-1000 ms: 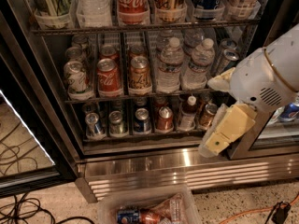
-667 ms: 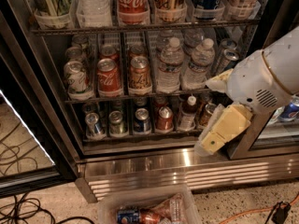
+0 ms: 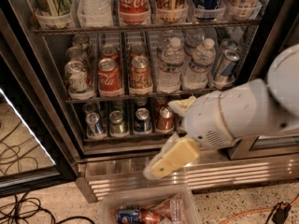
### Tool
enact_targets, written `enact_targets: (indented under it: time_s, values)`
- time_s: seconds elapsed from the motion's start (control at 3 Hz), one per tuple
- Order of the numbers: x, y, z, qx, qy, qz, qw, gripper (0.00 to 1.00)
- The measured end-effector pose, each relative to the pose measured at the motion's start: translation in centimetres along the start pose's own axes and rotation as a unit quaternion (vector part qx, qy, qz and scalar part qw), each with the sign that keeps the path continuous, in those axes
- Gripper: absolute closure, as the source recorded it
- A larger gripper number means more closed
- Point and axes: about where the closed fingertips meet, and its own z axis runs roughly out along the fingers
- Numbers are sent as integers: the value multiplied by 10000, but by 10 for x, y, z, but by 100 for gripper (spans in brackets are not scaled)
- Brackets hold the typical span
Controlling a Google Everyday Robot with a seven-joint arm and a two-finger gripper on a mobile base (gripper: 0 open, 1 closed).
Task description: Pick 7up can from middle shelf of fridge
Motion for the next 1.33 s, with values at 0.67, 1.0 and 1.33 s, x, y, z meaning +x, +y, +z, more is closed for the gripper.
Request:
enact_targets:
  time_s: [0.67,1.0,1.33]
  values:
    - [-68,7,82,150,-1456,-259,9889,0]
    - [-67,7,82,147,-1452,-258,9890,0]
    - [-79,5,107,83,-1617,-320,9863,0]
